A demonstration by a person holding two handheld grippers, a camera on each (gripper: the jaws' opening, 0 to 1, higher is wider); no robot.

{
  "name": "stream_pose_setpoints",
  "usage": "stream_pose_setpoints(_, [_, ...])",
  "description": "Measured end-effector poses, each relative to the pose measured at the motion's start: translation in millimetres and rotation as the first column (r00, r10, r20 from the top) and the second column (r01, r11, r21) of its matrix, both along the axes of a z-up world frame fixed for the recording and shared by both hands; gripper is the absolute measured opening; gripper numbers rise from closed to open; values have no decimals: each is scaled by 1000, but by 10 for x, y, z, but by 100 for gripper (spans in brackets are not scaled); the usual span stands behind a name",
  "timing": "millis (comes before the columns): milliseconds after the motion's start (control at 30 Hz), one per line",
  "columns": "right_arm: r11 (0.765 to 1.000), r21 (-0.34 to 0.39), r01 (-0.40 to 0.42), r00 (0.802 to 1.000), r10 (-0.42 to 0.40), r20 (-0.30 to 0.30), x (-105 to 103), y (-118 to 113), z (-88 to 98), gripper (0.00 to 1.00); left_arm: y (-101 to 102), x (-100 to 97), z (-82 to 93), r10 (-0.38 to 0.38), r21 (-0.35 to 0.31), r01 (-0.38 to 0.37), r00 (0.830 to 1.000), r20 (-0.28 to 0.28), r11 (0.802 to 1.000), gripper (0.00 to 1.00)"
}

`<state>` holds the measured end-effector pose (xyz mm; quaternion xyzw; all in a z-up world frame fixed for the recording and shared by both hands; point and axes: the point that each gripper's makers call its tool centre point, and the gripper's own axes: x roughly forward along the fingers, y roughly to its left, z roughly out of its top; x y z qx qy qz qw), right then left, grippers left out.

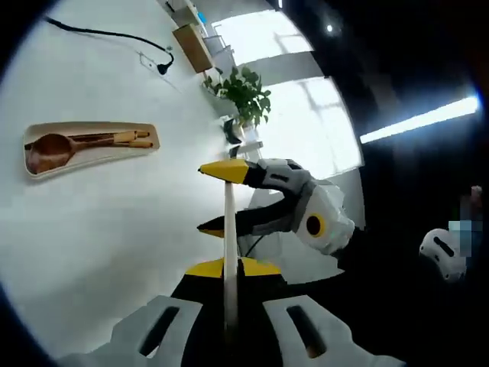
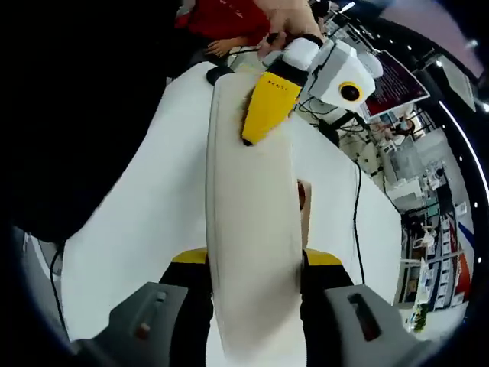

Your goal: Arrange the utensils inside the cutlery case until each visible utensil rests in its matching compartment.

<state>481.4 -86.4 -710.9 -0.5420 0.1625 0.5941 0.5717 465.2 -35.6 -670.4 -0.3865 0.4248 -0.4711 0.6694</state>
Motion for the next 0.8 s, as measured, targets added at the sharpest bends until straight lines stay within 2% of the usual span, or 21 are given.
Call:
stream_pose_setpoints(33, [1000,1,2,1000,-2,5,21,3,-10,43,10,27,7,15,-3,-15,1000,6,1000,8])
stream_pose_setpoints(67, [1000,3,10,1000,-10,4,35,4,-14,43,48,159,47,97,-22,-97,995,29,995,12])
stream_pose_setpoints(100, [1000,10,27,1000,-27,-4,45,8,-22,43,76,230,85,146,-44,-145,989,35,988,15])
stream_pose_setpoints(133, [999,19,42,999,-41,-21,47,15,-27,43,101,272,175,180,-107,-176,983,26,979,16])
stream_pose_setpoints(167, [998,31,60,997,-59,-40,45,34,-32,43,123,303,209,205,-131,-201,979,12,971,19])
stream_pose_setpoints(200, [994,57,91,994,-88,-64,60,65,-18,43,158,344,254,238,-159,-232,971,21,960,21])
stream_pose_setpoints(300, [992,75,106,992,-101,-71,105,113,29,43,266,387,297,298,-166,-285,952,65,944,29])
stream_pose_setpoints(367, [988,95,121,990,-113,-88,117,142,61,43,296,339,328,296,-169,-281,953,70,945,28])
stream_pose_setpoints(433, [982,119,149,983,-134,-125,117,170,91,43,330,299,338,295,-156,-277,950,106,948,26])
stream_pose_setpoints(533, [979,127,160,979,-140,-151,102,179,120,43,362,259,323,277,-116,-260,944,178,959,15])
stream_pose_setpoints(567, [979,130,159,978,-139,-153,94,185,127,43,365,250,326,278,-117,-260,945,174,958,11])
stream_pose_setpoints(667, [982,121,146,982,-129,-140,64,182,131,43,364,236,306,279,-113,-264,948,152,958,9])
stream_pose_setpoints(700, [983,119,140,983,-124,-132,66,179,137,43,360,233,330,284,-127,-267,949,137,955,8])
stream_pose_setpoints(733, [983,118,140,984,-124,-129,68,175,145,43,339,226,387,298,-159,-281,950,95,946,7])
stream_pose_setpoints(767, [983,118,140,985,-126,-117,85,169,165,43,348,236,353,299,-137,-283,947,116,949,6])
stream_pose_setpoints(800, [984,118,132,988,-121,-93,101,157,187,43,345,238,368,307,-149,-290,946,104,945,6])
